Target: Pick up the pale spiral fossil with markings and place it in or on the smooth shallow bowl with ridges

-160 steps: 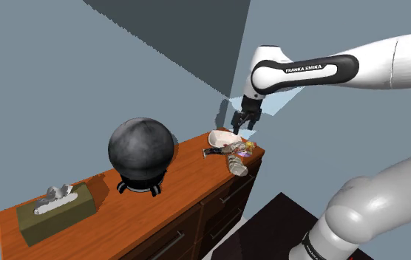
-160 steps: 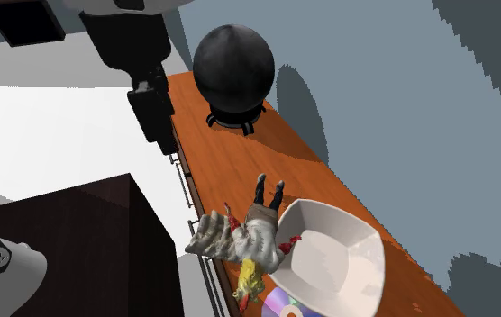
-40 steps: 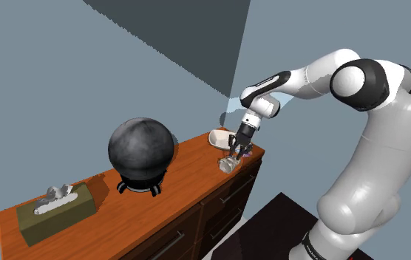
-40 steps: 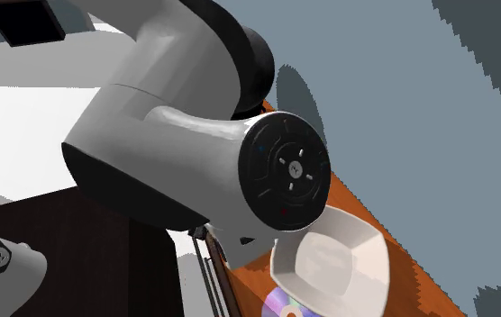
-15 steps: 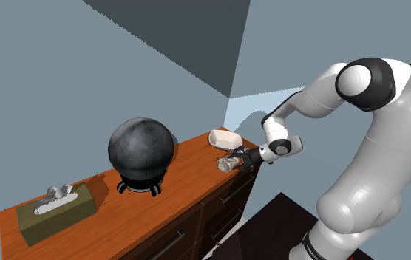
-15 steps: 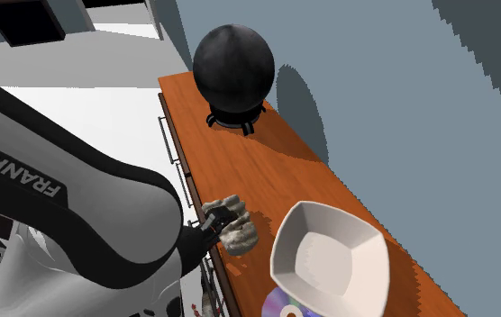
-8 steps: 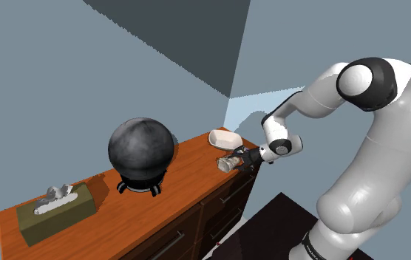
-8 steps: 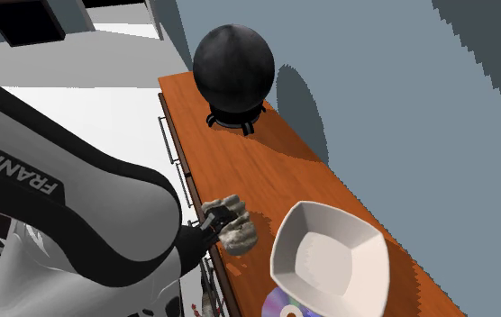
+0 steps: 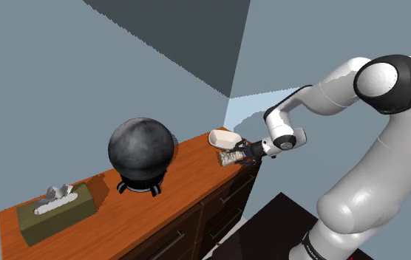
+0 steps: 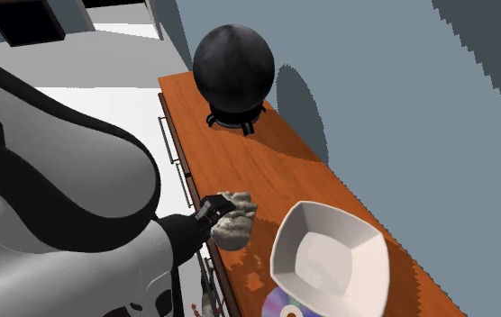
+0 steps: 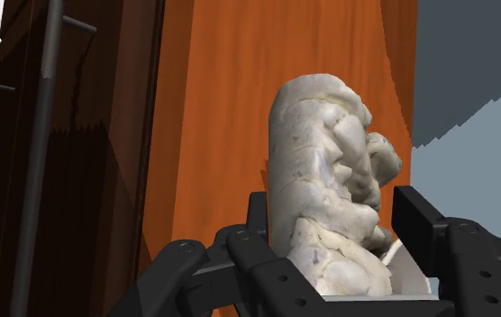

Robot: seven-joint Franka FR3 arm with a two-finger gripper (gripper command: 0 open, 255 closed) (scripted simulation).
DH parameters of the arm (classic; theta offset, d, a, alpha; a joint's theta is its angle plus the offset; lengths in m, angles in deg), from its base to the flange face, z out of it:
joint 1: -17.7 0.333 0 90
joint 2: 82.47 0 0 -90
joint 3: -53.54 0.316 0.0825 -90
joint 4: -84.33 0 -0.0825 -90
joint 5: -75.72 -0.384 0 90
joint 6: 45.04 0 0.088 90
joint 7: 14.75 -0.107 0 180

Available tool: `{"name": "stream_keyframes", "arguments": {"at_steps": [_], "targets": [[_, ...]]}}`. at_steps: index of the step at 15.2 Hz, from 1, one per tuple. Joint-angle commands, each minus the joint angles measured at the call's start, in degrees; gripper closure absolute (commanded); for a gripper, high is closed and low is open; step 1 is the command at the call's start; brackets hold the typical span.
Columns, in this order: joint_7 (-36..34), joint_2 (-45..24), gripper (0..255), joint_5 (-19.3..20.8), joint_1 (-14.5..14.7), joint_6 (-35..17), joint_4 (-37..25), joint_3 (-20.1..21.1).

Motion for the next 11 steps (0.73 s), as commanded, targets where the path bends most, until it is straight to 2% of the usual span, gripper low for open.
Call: {"name": "stream_keyframes", "arguments": {"at_steps": [1, 11], "targets": [[-2.3, 1.8, 255, 1.8, 0.0, -0.2, 0.2, 0.0], [-13.7, 10.2, 255, 10.7, -0.2, -0.5, 1.5, 0.3]]}}
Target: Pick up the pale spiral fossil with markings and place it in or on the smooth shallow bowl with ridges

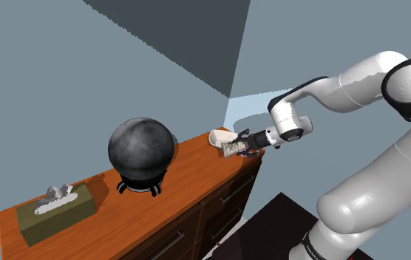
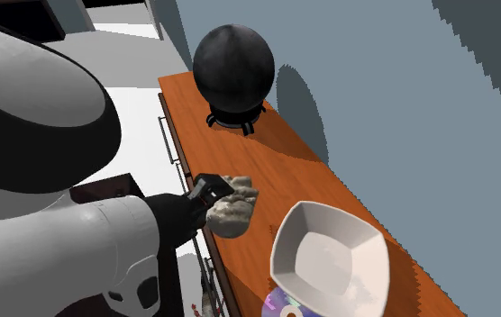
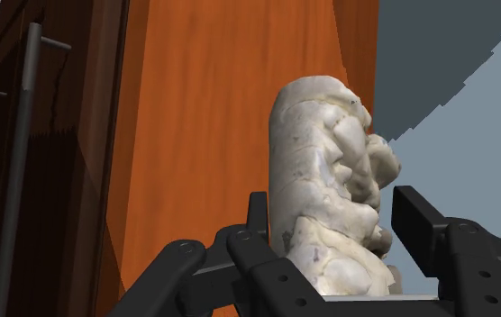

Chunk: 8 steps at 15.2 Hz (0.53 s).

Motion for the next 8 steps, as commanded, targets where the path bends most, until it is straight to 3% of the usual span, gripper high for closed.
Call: {"name": "stream_keyframes", "arguments": {"at_steps": [1, 4, 8], "targets": [[-2.5, 1.6, 255, 2.0, -0.1, 0.1, 0.0, 0.1], [-5.6, 3.7, 255, 4.5, -0.4, 0.4, 0.1, 0.2], [-6.4, -4.6, 255, 6.8, -1.4, 2.1, -8.9, -1.1]]}}
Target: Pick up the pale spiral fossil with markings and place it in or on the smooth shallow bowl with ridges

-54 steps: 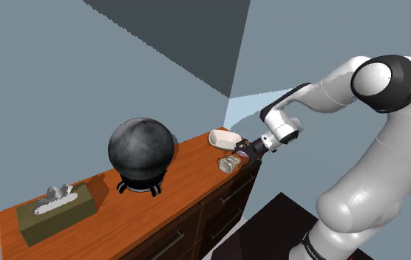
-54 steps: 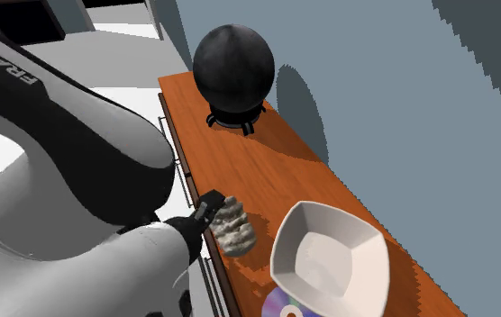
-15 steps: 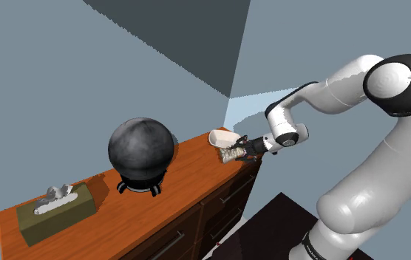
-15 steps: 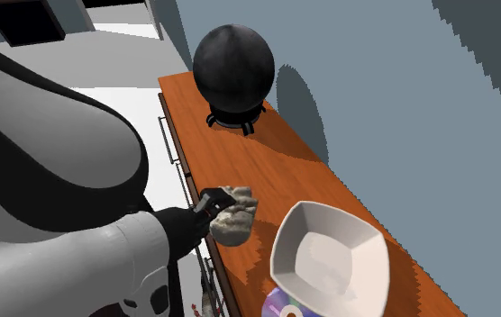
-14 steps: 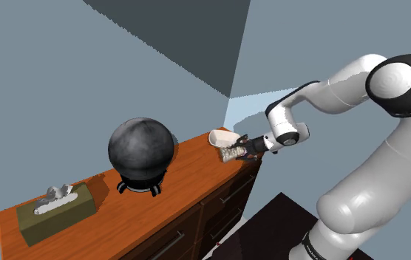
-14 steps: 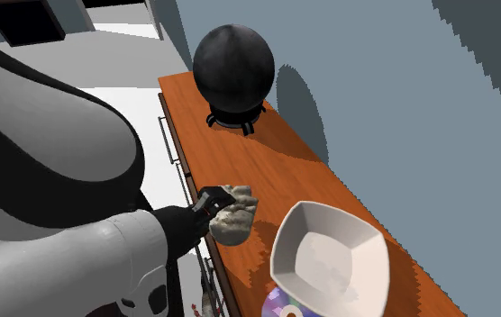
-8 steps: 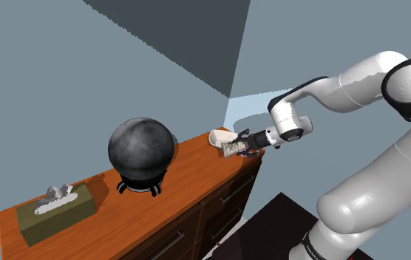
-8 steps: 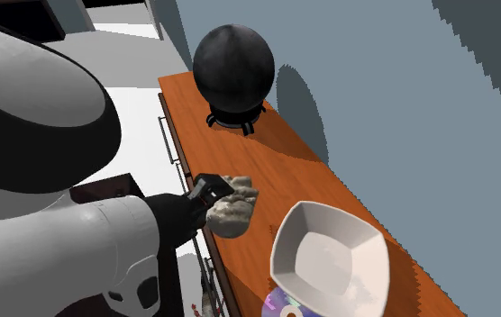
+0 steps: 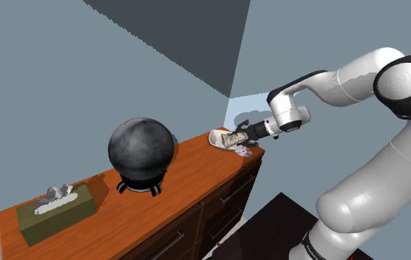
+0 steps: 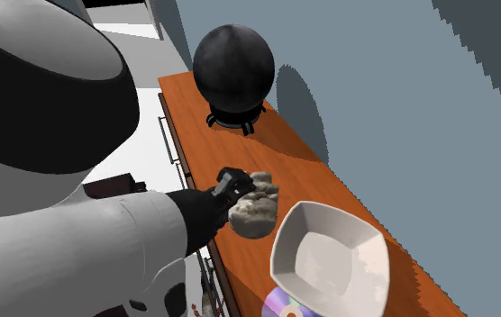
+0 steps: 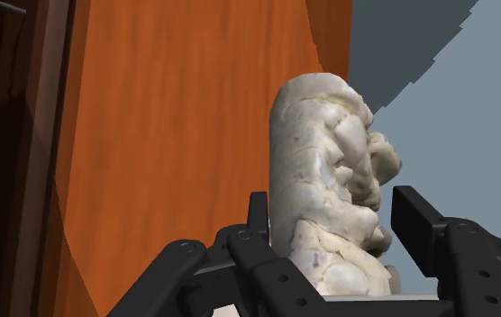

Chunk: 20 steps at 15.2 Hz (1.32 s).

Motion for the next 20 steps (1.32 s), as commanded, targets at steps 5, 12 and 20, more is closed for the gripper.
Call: {"name": "stream_keyframes", "arguments": {"at_steps": [5, 12, 20], "targets": [[-2.4, -11.7, 255, 3.4, -1.4, 2.8, -13.8, -1.5], [-7.8, -24.9, 255, 7.9, -2.9, 6.8, -31.7, -2.7], [-2.5, -28.9, 255, 4.0, -3.3, 5.5, -31.7, -2.0]]}}
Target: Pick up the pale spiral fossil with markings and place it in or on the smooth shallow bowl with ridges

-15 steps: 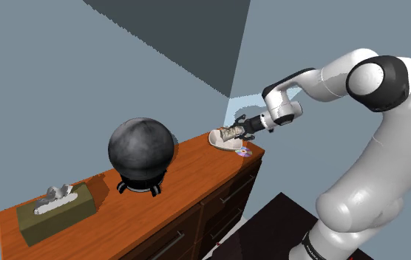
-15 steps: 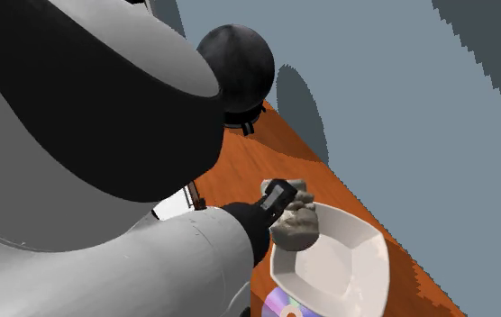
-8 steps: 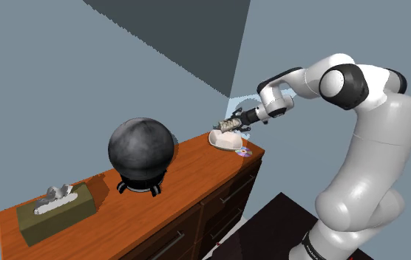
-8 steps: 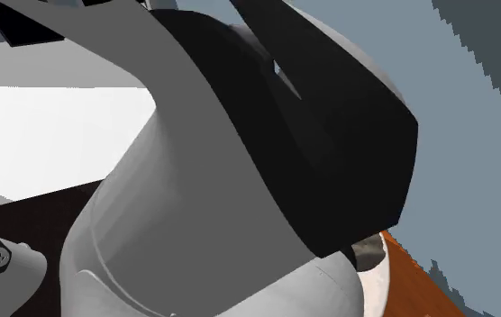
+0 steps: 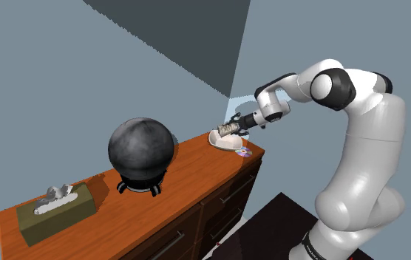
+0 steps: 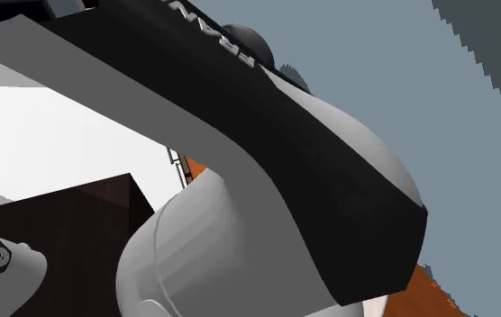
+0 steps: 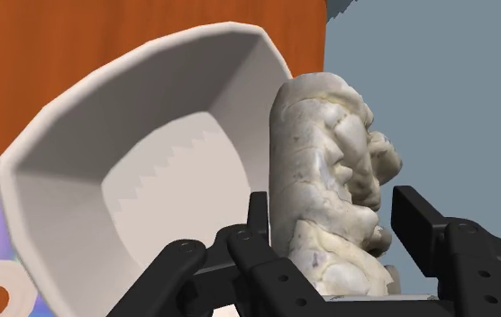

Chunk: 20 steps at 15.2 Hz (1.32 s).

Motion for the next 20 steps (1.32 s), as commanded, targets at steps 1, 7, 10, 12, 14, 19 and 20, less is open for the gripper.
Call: {"name": "stream_keyframes", "arguments": {"at_steps": [1, 7, 10, 12, 14, 19, 20], "targets": [[1.3, -1.3, 255, -1.0, -0.1, -0.3, -0.3, 0.2], [4.9, -4.4, 255, -3.6, -0.5, -1.0, -0.8, 0.8], [4.9, -4.4, 255, -3.6, -0.5, -1.0, -0.8, 0.8], [4.9, -4.4, 255, -3.6, -0.5, -1.0, -0.8, 0.8], [4.9, -4.4, 255, -3.6, -0.5, -1.0, -0.8, 0.8], [4.9, -4.4, 0, -3.6, -0.5, -1.0, -0.8, 0.8], [4.9, -4.4, 0, -3.6, -0.5, -1.0, -0.8, 0.8]]}}
